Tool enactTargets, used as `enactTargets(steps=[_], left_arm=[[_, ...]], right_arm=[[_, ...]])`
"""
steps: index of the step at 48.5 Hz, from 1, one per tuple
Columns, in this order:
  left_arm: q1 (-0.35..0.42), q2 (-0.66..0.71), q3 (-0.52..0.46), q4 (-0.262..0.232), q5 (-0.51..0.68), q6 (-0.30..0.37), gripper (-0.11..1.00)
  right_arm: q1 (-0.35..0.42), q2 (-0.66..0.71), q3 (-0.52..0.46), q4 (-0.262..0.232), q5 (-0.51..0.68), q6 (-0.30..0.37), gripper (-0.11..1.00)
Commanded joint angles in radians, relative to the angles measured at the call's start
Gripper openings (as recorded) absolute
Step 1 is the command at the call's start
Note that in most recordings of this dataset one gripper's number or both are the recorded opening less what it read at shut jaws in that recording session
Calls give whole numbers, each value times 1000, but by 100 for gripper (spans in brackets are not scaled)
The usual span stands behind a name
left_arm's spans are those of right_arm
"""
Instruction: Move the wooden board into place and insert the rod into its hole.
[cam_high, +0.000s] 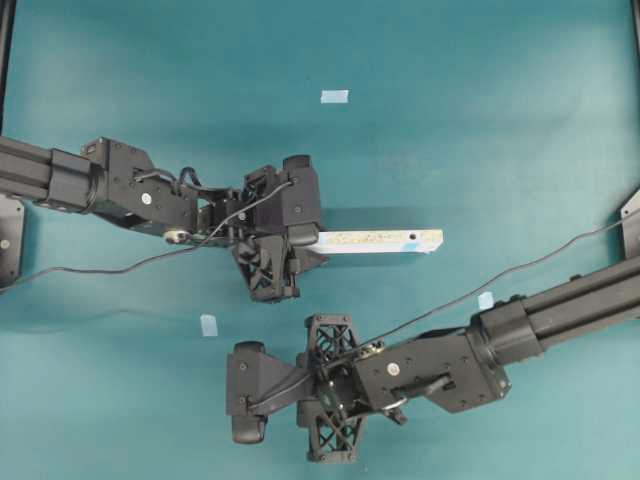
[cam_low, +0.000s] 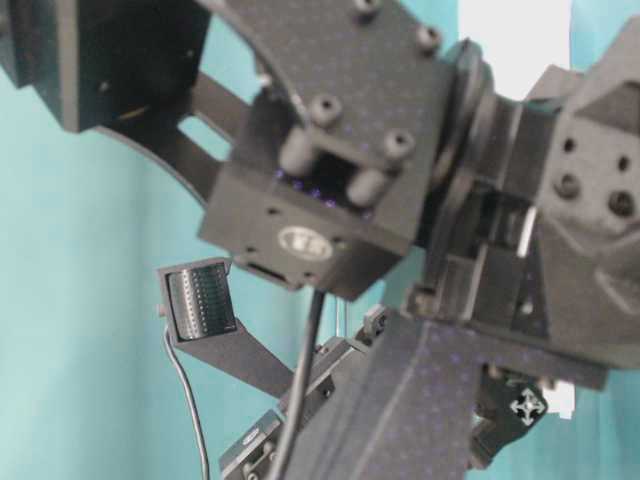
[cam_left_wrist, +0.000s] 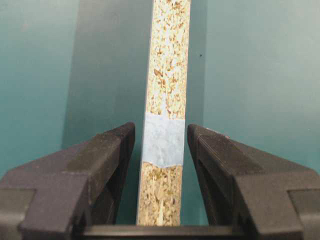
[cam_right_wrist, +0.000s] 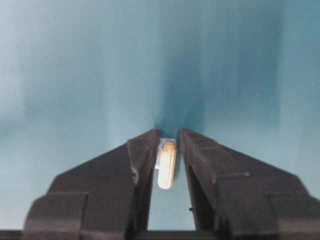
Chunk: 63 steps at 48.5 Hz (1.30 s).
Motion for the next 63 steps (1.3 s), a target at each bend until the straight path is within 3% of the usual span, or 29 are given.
enactTargets(steps=[1, 14, 22, 26, 42, 55, 63], left_arm=[[-2, -34, -6, -2, -5, -6, 52], [-2, -34, -6, -2, -5, -6, 52], [-2, -34, -6, -2, -5, -6, 52], [-2, -34, -5, -2, -5, -6, 52], [-3, -34, -3, -2, -5, -6, 52], [-3, -37, -3, -2, -5, -6, 52], [-3, -37, -3, -2, -5, -6, 52]], right_arm=[[8, -20, -26, 2, -5, -2, 28], [12, -20, -26, 2, 0, 0, 25], [15, -20, -26, 2, 9, 2, 11], [17, -21, -26, 2, 8, 2, 10], [15, -55, -26, -41, 6, -5, 10], [9, -115, -25, -140, 3, -5, 10], [3, -152, -20, -156, -8, -9, 10]])
